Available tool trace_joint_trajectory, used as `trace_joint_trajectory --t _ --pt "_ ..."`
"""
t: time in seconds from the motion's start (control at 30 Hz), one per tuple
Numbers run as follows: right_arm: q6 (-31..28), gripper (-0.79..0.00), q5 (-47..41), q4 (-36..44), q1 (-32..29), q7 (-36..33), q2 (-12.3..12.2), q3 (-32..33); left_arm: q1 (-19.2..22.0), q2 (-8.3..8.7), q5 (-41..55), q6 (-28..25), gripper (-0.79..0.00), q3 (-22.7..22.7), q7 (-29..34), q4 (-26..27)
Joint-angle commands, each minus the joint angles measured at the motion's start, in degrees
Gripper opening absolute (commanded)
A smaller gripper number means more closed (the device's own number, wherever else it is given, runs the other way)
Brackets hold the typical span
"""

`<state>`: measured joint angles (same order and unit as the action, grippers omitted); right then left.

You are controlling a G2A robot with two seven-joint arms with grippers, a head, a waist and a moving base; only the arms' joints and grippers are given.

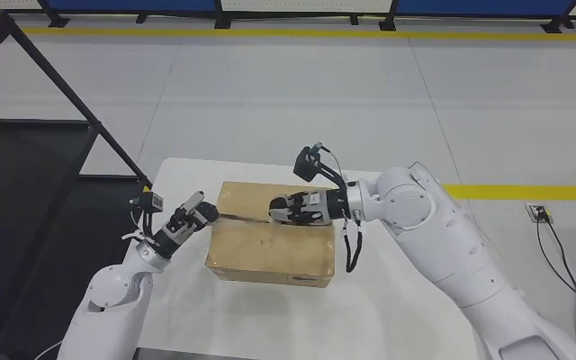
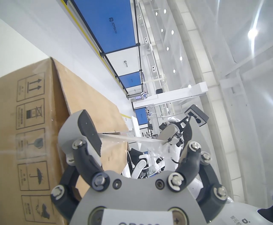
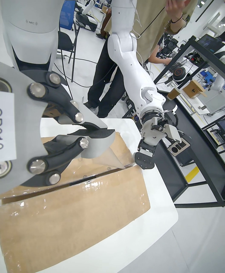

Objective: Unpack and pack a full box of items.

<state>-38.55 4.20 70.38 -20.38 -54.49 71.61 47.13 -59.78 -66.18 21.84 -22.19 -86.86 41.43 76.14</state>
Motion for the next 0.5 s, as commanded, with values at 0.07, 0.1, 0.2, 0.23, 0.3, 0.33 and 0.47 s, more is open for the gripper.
trace_joint_trajectory --t 0.07,0.1,0.2,0.23,0.3,0.33,0.47 --pt "-0.32 -0.785 0.26 1.27 -0.68 1.15 -0.11 0.43 -1.83 0.25 1.27 -0.22 0.000 -1.49 -0.47 0.79" --pt "-0.29 -0.785 0.22 1.51 -0.80 1.34 -0.13 0.54 -2.23 0.30 1.32 -0.30 0.000 -1.66 -0.35 0.97" --pt "0.39 -0.785 0.22 1.86 -0.88 1.35 -0.15 0.60 -3.26 0.39 1.19 -0.47 0.000 -1.68 0.03 1.37" --pt "0.69 -0.785 0.19 1.82 -0.86 1.28 -0.13 0.55 -3.51 0.41 1.22 -0.56 0.000 -1.63 0.21 1.56" --pt "1.27 -0.785 -0.01 1.59 -0.78 1.15 -0.07 0.44 -3.81 0.44 1.22 -0.71 0.000 -1.52 0.46 2.00" --pt "1.48 -0.785 -0.25 1.34 -0.76 1.09 -0.05 0.43 -3.81 0.45 1.24 -0.71 0.000 -1.43 0.47 2.24" --pt "1.77 -0.785 -1.44 0.48 -0.69 0.29 0.00 0.38 -2.96 0.38 1.51 -0.56 0.000 -0.69 0.30 3.06"
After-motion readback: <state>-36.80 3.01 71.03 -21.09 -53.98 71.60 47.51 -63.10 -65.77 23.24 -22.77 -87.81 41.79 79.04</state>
